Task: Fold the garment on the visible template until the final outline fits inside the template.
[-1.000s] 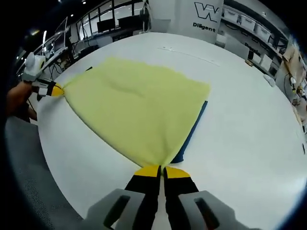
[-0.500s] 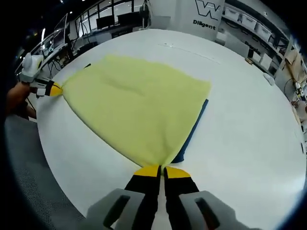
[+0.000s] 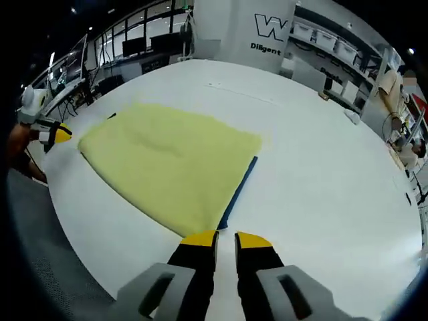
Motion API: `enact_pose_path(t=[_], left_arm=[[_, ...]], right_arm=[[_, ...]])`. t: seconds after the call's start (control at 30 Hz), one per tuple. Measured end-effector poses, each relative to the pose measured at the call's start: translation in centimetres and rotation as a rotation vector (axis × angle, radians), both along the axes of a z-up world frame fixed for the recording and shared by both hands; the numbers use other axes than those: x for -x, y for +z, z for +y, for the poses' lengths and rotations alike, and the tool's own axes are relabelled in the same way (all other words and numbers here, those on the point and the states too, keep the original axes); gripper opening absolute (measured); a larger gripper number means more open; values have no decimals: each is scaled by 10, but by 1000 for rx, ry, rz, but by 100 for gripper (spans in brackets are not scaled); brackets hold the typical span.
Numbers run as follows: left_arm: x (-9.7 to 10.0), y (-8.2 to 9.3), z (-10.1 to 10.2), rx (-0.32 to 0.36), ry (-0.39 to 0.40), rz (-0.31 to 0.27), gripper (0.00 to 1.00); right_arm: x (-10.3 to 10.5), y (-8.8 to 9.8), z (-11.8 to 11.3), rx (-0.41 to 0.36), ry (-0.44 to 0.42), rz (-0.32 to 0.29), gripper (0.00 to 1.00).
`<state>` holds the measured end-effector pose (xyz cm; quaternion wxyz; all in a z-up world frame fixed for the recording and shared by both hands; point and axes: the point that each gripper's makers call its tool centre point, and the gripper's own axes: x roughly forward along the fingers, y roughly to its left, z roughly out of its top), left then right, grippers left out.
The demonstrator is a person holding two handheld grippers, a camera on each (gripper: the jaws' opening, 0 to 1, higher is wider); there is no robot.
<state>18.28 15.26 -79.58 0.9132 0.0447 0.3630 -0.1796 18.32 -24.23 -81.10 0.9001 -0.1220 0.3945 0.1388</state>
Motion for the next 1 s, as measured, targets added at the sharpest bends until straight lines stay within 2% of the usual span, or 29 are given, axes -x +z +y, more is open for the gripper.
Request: enact_pose_path(t=[0.1, 0.17, 0.2, 0.3, 0.33, 0.47, 0.53, 0.63, 0.73, 0.8, 0.83, 0.9, 0.97, 1.0], left_arm=[[3, 15, -15, 22, -26, -51, 22], [5, 18, -20, 31, -30, -66, 26], [10, 24, -36, 54, -42, -94, 27], [16, 28, -54, 78, -56, -122, 30], [18, 32, -62, 88, -63, -146, 31], [25, 39, -81, 114, -67, -195, 34], [28, 41, -88, 125, -70, -219, 37], [31, 41, -92, 114, -74, -248, 42], [33, 38, -91, 120, -73, -260, 48], [28, 40, -88, 140, -46, -275, 59], [28, 41, -88, 143, -42, -278, 62], [24, 50, -89, 157, -32, -339, 71], [25, 47, -92, 168, -33, -337, 82], [24, 46, -95, 193, -23, -334, 89]], right_arm=[[1, 15, 10, 3, 10, -45, 10], [2, 19, 14, -2, 14, -57, 12], [3, 26, 23, -10, 30, -86, 12], [12, 33, 44, -29, 44, -114, 14], [15, 37, 55, -42, 59, -147, 15], [27, 41, 83, -62, 84, -180, 19], [31, 39, 98, -55, 102, -203, 27], [29, 38, 103, -57, 93, -227, 40], [26, 42, 100, -61, 73, -266, 44], [22, 49, 93, -89, 25, -314, 53], [23, 48, 91, -89, 17, -312, 59], [24, 46, 87, -91, 0, -309, 66], [25, 42, 85, -101, -16, -292, 72], [25, 42, 86, -108, -19, -294, 79]])
